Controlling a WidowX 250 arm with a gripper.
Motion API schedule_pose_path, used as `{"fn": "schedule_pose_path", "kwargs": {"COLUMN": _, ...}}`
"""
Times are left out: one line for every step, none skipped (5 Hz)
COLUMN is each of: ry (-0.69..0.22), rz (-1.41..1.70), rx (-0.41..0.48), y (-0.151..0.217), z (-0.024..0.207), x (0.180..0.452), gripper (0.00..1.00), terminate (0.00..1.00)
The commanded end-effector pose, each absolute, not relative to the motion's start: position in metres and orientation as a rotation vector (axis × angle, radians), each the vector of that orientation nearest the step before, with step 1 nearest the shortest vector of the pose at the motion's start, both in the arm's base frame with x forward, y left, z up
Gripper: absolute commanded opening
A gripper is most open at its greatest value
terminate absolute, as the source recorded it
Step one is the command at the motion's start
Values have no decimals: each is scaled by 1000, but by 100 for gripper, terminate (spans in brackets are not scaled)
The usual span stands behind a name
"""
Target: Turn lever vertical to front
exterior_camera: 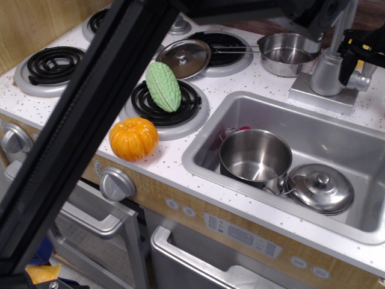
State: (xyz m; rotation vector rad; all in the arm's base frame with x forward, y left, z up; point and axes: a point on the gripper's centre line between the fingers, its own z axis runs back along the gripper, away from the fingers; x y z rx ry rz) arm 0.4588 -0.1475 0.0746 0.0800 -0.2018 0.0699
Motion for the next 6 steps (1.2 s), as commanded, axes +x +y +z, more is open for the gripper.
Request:
{"fn": "schedule_pose_path", "kwargs": {"ry": -202, "rz": 70, "rx": 80, "y": -147, "z": 75, "x": 459, "gripper": 100, "terminate": 0}}
{"fn": "schedule_pose_path", "kwargs": {"ry": -331, "rz": 60, "rx": 191, "y": -142, "z": 83, "x": 469, "gripper": 100, "terminate": 0}}
{"fn": "schedule_pose_path", "kwargs": {"ry": -382, "rz": 40, "rx": 256, "y": -137, "z": 93, "x": 473, "gripper": 100, "terminate": 0}}
{"fn": "schedule_pose_path", "kwargs": {"ry": -423, "rz": 36, "rx": 276, "y": -135, "z": 109, "x": 482, "gripper": 100, "terminate": 0}}
{"fn": "schedule_pose_path", "kwargs": {"ry": -462, "rz": 33, "rx": 270, "y": -134, "z": 119, "x": 492, "gripper": 100, "terminate": 0}}
{"fn": "schedule_pose_path", "kwargs": {"ry": -489, "rz": 36, "rx": 270, "y": -138, "z": 123, "x": 498, "gripper": 100, "terminate": 0}}
